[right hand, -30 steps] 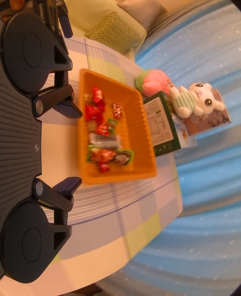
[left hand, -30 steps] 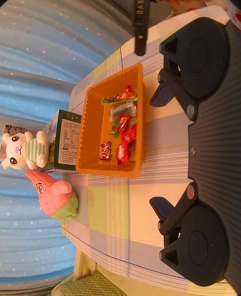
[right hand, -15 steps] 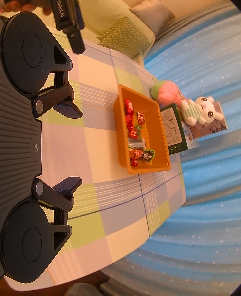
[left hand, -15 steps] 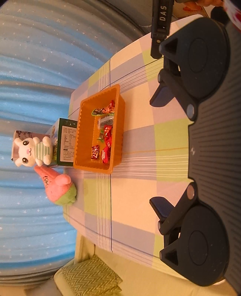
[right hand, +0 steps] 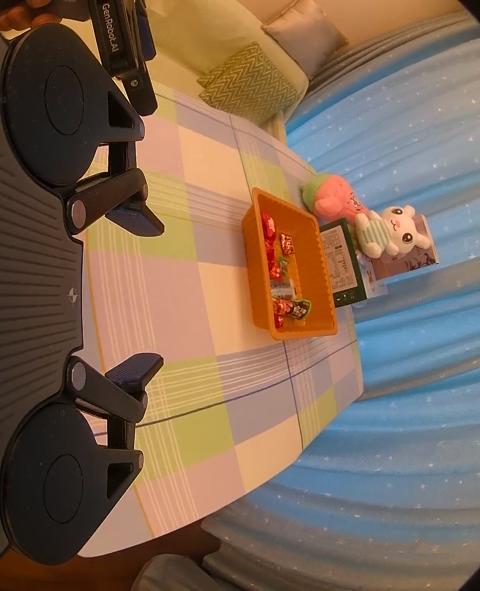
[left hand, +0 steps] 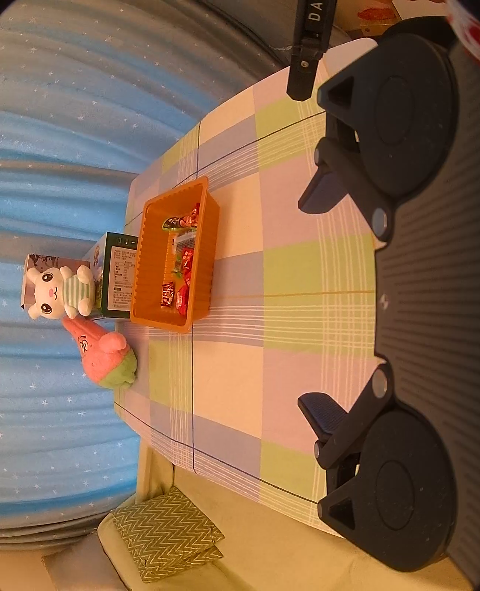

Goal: Organize snacks

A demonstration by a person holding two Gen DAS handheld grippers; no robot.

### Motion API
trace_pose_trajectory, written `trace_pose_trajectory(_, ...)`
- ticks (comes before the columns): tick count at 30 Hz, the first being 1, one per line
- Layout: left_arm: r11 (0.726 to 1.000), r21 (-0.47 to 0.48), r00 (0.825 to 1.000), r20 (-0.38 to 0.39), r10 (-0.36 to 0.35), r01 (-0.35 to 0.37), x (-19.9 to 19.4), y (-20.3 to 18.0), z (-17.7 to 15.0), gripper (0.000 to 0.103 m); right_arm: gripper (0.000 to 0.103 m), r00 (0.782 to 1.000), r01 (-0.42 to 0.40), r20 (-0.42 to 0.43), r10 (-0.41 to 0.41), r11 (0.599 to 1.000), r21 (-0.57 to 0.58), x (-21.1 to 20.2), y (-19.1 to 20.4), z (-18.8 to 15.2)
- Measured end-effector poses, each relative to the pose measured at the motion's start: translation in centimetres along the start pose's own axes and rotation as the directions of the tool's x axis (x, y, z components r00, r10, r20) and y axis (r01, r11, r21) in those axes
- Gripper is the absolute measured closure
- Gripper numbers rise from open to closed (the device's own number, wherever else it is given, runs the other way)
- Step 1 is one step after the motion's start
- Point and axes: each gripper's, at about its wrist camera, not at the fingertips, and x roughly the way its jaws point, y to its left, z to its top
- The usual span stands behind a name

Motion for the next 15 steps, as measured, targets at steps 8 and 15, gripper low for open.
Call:
trace_pose_trajectory(8,1.0,0.014,1.0,-0.008,-0.014,0.015,-1.4,-0.8,-1.2,0.0,0.033,1.0,0.003,0.013,-0.003,0.998,-0.059,-2.1,1.6,-1.3)
trace_pose_trajectory(15,0.999,0.032,1.0,0.001,-0.012,0.012,-2.5,-1.3,-1.9,0.0,0.033,1.0,0.009,0.022,-0.008,0.997,-0.076,-3.3,1.9,-2.4)
